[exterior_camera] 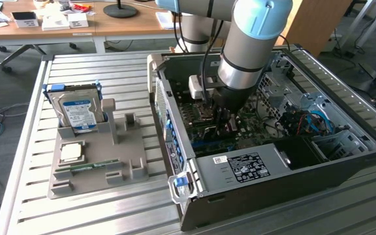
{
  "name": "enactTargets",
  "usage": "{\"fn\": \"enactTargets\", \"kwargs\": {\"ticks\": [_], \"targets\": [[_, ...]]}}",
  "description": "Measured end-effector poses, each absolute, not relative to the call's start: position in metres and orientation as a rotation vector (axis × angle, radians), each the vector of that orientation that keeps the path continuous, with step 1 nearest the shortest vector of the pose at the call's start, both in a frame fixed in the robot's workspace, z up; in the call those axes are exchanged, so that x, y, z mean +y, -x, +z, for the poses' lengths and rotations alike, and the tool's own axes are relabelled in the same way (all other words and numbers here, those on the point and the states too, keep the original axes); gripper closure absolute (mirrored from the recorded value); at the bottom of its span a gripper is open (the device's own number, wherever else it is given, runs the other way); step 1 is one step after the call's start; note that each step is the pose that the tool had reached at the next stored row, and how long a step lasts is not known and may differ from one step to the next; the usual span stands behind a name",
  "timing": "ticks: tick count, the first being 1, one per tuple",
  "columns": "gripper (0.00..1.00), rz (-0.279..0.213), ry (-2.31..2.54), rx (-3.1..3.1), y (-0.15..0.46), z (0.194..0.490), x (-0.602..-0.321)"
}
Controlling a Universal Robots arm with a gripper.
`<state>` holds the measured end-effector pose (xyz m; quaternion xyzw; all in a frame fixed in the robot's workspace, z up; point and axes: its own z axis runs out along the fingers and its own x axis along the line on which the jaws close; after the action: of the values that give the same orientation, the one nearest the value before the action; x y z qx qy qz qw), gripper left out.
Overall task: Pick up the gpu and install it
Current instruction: 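Insert the gpu into the slot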
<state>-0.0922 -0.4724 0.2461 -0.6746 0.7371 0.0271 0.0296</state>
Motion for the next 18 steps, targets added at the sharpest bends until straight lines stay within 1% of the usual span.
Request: {"fn": "enactTargets", "kwargs": {"ticks": [18], "targets": [[0.6,0.084,2.081,2.273,0.0922,0.2476,-0.4725]]}}
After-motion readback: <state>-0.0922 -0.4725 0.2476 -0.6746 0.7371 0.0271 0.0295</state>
